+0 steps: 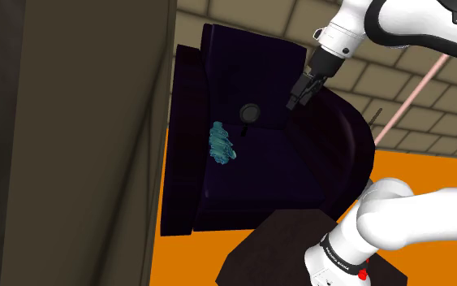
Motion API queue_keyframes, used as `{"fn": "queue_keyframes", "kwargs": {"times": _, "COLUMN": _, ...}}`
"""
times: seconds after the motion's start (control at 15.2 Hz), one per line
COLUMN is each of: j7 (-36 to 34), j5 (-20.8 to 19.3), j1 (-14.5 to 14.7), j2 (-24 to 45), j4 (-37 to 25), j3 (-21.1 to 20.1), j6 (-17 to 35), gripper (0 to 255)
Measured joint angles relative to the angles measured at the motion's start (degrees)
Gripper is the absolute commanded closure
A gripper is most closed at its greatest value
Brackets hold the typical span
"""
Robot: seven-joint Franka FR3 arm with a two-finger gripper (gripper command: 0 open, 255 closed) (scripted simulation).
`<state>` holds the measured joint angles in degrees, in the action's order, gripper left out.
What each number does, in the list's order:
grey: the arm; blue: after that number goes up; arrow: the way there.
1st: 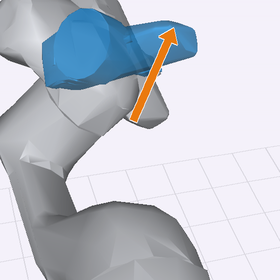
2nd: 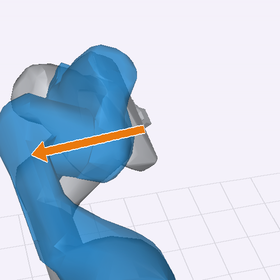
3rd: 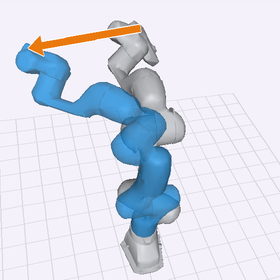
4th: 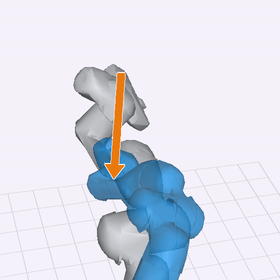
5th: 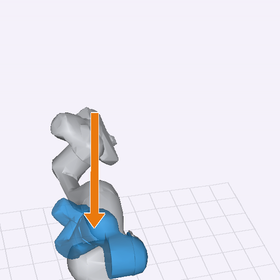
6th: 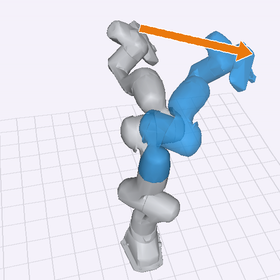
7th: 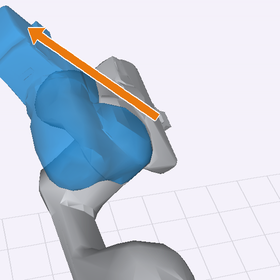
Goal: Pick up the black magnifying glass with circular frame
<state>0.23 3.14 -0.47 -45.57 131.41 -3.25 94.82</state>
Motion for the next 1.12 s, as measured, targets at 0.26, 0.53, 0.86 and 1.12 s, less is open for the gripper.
{"fn": "queue_keyframes", "kwargs": {"times": 0.26, "j7": 2.93, "j5": -1.61, "j1": -0.34, "j2": 2.39, "j4": 0.32, "j3": 1.58, "j6": 2.57, "gripper": 0}}
{"fn": "queue_keyframes", "kwargs": {"times": 0.53, "j7": 8.31, "j5": -4.37, "j1": -0.97, "j2": 6.47, "j4": 1.76, "j3": 4.54, "j6": 8.11, "gripper": 0}}
{"fn": "queue_keyframes", "kwargs": {"times": 0.86, "j7": 15.09, "j5": -7.41, "j1": -1.76, "j2": 13.08, "j4": 1.17, "j3": 8.33, "j6": 14.39, "gripper": 0}}
{"fn": "queue_keyframes", "kwargs": {"times": 1.12, "j7": 20.40, "j5": -9.17, "j1": -2.24, "j2": 19.82, "j4": -0.88, "j3": 11.31, "j6": 19.59, "gripper": 0}}
